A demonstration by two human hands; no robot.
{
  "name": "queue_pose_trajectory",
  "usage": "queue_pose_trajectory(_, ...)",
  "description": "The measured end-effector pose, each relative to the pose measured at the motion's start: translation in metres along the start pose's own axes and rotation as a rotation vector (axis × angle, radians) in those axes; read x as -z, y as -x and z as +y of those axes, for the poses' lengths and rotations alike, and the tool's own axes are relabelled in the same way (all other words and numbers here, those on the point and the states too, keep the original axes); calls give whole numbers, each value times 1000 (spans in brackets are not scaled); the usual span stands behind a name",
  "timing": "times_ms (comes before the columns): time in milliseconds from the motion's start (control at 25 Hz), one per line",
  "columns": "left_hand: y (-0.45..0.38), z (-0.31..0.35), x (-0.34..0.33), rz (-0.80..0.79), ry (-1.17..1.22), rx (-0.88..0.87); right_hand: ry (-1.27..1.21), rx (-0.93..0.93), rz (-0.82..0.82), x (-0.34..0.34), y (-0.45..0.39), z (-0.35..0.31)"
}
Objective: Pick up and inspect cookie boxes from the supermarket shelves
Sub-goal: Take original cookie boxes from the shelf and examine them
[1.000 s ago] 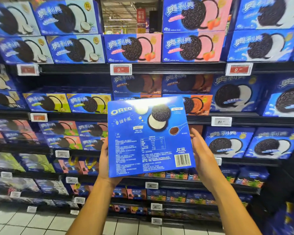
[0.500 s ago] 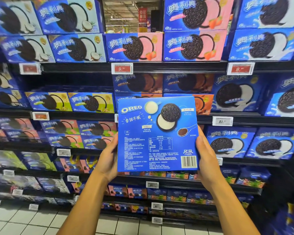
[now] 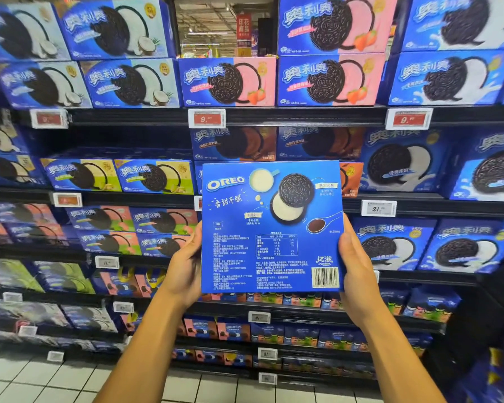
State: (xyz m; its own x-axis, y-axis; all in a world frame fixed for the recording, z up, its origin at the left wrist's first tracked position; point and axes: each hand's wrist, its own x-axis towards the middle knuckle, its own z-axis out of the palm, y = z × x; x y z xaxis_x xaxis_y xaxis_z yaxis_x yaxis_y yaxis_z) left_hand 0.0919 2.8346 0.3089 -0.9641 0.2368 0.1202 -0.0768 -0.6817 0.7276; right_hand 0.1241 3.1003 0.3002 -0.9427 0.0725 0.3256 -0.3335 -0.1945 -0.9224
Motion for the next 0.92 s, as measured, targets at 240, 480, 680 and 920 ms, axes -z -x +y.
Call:
queue_pose_trajectory(240,-3,-1,5,-26,2,-22,-21,30,-28,1,3,-10)
queue_pose_trajectory(480,-4,-1,5,-6,26,-48,-28,59,-28,1,5,-13)
queue_pose_trajectory(680,0,5,-6,-37,38,-26,-34,82,-10,1,-1,-6)
queue_pose_trajectory(920,9,9,-33,-100,-46,-68,276,-51,102,-2,-16,-10)
